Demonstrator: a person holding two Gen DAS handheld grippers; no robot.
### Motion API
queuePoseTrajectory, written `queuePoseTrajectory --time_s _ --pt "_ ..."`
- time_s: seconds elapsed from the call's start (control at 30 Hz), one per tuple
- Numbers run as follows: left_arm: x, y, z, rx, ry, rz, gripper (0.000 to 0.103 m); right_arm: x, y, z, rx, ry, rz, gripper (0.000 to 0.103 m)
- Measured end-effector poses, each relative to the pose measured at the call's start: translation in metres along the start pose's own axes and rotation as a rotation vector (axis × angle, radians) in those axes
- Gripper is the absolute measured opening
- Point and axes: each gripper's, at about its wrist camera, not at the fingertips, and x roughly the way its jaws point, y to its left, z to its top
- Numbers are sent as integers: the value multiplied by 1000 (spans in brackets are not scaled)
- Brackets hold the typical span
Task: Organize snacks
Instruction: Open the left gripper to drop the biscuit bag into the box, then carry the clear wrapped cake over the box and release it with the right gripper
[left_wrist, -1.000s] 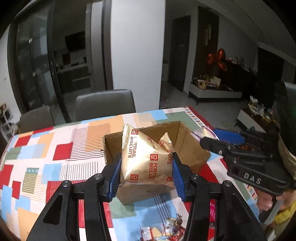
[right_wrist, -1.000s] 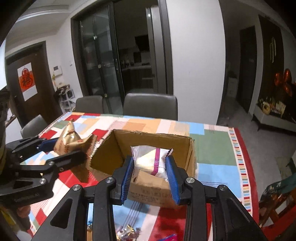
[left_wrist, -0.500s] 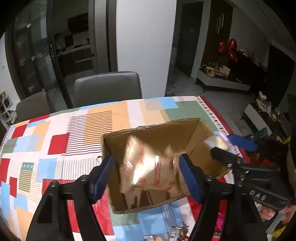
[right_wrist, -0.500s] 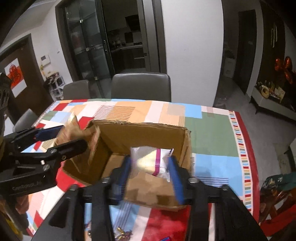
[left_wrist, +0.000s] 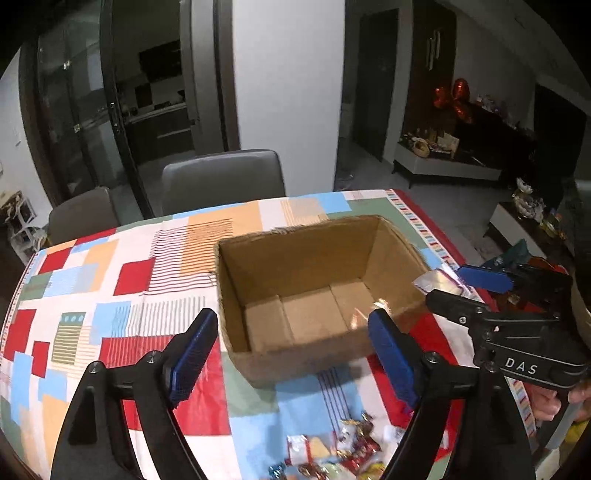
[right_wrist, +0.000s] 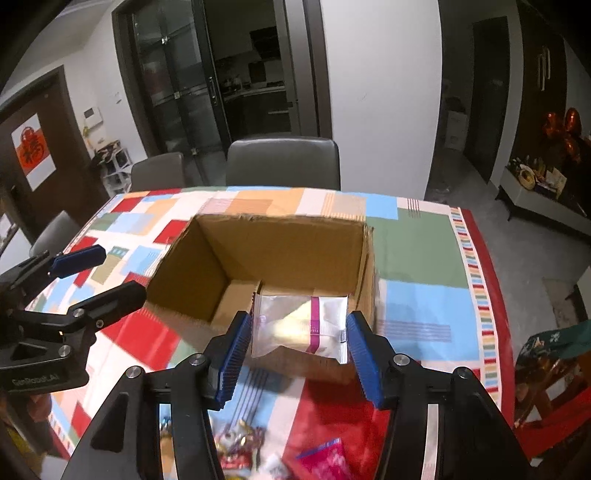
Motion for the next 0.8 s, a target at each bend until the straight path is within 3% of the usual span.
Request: queuePoseTrajectory --time_s 0.37,0.8 --pt "-8 -35 -36 81 81 -51 82 -15 -3 -46 -51 122 -9 54" --pt "23 -66 -71 147 262 -130 69 8 -22 -92 -26 325 25 54"
